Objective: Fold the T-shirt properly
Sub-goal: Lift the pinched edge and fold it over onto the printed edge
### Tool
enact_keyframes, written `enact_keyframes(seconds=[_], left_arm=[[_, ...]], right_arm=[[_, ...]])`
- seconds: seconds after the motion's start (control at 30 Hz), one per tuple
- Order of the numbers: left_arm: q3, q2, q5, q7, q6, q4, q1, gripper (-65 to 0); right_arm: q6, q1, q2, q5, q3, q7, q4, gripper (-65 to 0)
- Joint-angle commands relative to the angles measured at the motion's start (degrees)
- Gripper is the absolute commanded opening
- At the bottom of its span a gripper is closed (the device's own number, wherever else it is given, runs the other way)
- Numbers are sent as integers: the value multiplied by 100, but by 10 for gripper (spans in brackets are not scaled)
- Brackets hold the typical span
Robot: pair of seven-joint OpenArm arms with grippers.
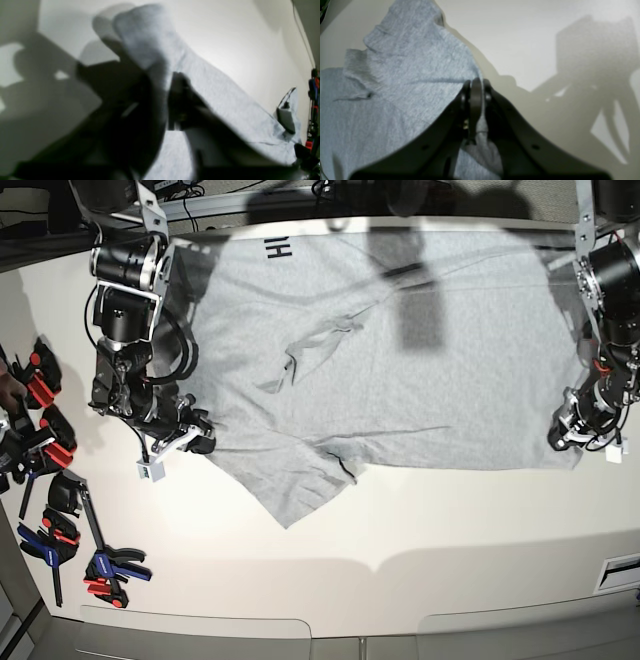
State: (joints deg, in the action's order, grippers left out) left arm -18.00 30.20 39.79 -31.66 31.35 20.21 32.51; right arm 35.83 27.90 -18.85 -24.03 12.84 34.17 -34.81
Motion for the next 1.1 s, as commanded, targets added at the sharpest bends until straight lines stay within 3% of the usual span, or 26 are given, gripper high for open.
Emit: enact_keyframes(seconds=[0.0, 0.03, 0.13, 0.23, 0.4, 0.53, 0.67, 0.87, 1.07], left_arm=[[-17, 144, 81, 164, 44, 76, 166, -650], [-17, 164, 83, 175, 144, 76, 164, -650], [-17, 308, 328, 46, 855, 76, 162, -650], [-17, 514, 1073, -365, 865, 76, 162, -650], [-39, 769, 1937, -1268, 865, 76, 160, -650], [-39, 957, 2942, -2579, 865, 76, 144, -650], [-39, 1147, 3748, -3274, 865, 79, 63, -650], [-39, 1458, 4472, -4229, 865, 79, -57, -650], [-39, 1803, 4521, -4804, 865, 79, -730, -650]], right_arm=[[-2, 146, -68, -74, -7, 28, -59, -650], [0, 149, -72, -203, -7, 74, -59, -650], [140, 149, -118, -861, -7, 372, -149, -650], [415, 146, -162, -1587, -4, 984, -396, -650], [417, 79, -195, -2352, 227, 2111, -1019, -650], [417, -295, -177, -3036, 938, 2833, -1786, -650], [417, -761, -101, -3545, 1888, 3661, -2671, -650], [417, -1427, -116, -3672, 2686, 3731, -3353, -650], [417, -1945, -114, -4000, 2765, 3810, -3451, -650]])
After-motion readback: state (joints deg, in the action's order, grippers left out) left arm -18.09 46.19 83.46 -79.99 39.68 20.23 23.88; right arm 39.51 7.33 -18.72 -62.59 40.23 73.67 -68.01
